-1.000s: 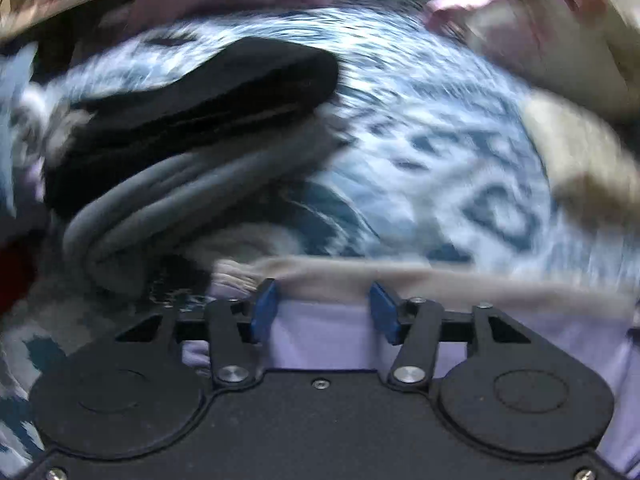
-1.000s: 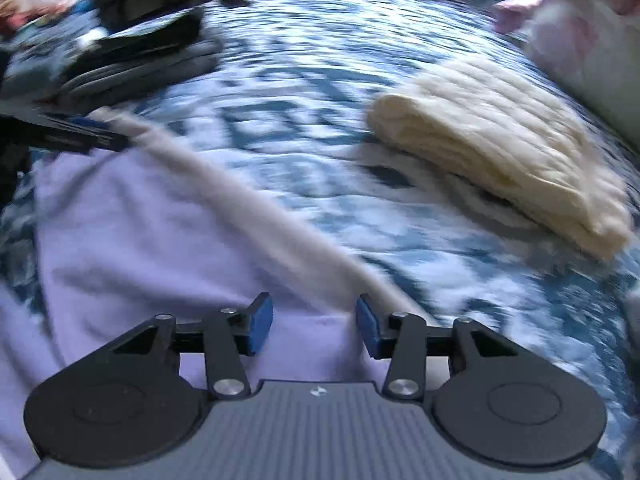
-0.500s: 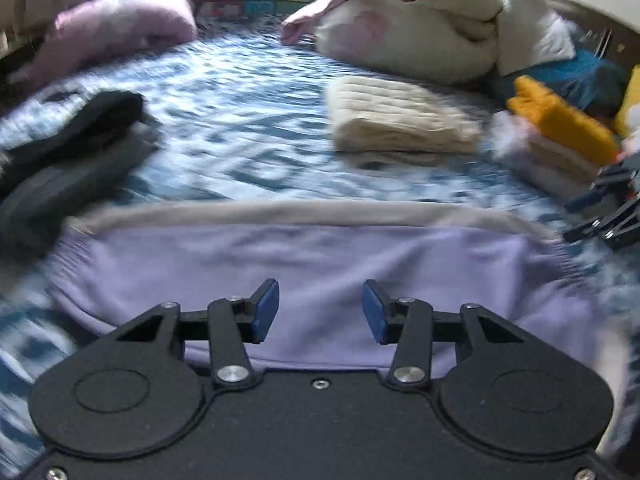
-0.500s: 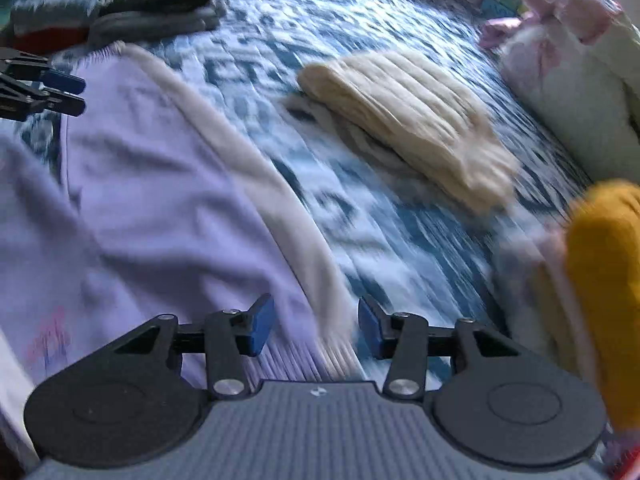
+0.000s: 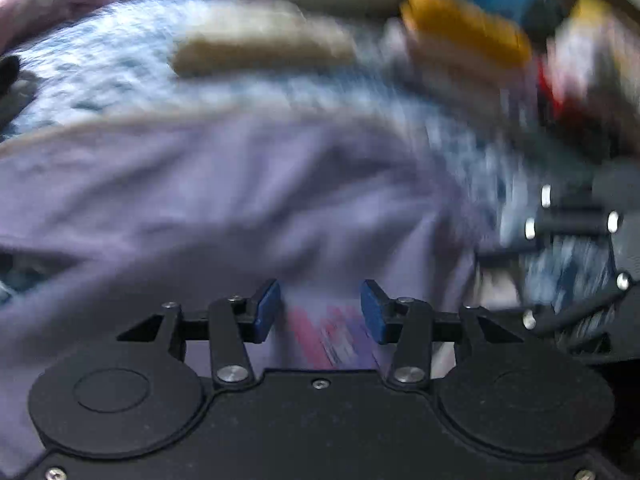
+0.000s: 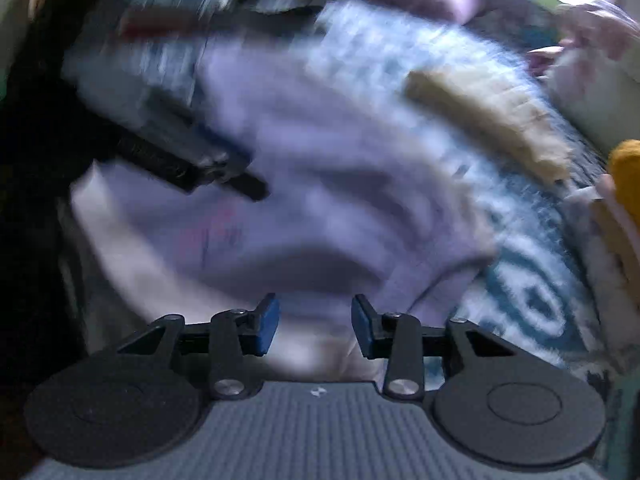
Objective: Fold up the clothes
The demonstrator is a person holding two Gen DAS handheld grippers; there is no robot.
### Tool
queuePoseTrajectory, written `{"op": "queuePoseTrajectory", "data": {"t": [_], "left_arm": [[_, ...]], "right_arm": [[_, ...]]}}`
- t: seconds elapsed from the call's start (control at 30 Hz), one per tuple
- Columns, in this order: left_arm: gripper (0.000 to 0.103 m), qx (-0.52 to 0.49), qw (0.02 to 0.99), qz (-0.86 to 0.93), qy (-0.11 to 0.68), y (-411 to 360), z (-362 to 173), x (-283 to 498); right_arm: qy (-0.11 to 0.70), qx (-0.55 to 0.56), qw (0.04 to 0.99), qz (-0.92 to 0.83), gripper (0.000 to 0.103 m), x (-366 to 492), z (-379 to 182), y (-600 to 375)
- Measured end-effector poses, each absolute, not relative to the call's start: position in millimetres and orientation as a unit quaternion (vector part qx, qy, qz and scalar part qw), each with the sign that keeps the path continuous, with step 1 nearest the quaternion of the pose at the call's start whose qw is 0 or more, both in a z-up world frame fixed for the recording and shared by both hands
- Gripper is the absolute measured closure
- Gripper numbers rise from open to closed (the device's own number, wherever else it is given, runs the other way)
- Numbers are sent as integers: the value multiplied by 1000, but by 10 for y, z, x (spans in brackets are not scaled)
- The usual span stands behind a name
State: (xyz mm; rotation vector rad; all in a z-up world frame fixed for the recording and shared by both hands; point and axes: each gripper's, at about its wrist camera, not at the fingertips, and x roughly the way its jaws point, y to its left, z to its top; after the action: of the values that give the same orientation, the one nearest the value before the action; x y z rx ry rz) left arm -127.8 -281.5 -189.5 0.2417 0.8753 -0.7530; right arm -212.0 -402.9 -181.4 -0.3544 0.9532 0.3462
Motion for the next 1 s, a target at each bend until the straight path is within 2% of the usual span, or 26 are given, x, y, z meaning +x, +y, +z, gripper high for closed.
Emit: {"op": "queuePoseTrajectory", "data": {"t": [0.07,0.2,0.27,0.33,0.4,0.63,0.7,0.87,0.9,1.0], "left_arm": [[61,151,845,-348,378,-2891,-1839,-1527],[61,105,861,-342,362,-2870,-1787,-1696],[60,136,841,-352,388,-3007,-1981,-1741],[60,185,844,-353,359,-3053,-1921,-1854],[60,148,846,-360,365,-2892,-1763,-1848],[59,69,880,-309,353,-1750,-1186,-1729],[59,62,895,-271,350,-1369,-1175,-1665],[58,132,898,-131,398,-628,-1779,-1525],[54,107,902,-131,398,-474,-1850,-1548],[54,35,911,-130,390,-126,-1819,-1678]], "right_arm": [[444,-220,855,154,64,-2272,-1947,-3937],[440,-170,870,141,64,-2426,-1815,-4087],[440,-165,871,141,64,-2488,-1808,-4130],[440,-164,872,137,65,-2546,-1808,-4175],[435,-150,878,128,65,-2598,-1784,-4211],[371,-135,909,137,65,-2722,-1660,-4145],[371,-130,908,141,65,-2678,-1745,-4114],[393,-122,902,130,64,-2731,-2007,-4170],[394,-120,903,127,65,-2767,-1990,-4190],[395,-136,901,117,65,-2913,-1948,-4201]]}}
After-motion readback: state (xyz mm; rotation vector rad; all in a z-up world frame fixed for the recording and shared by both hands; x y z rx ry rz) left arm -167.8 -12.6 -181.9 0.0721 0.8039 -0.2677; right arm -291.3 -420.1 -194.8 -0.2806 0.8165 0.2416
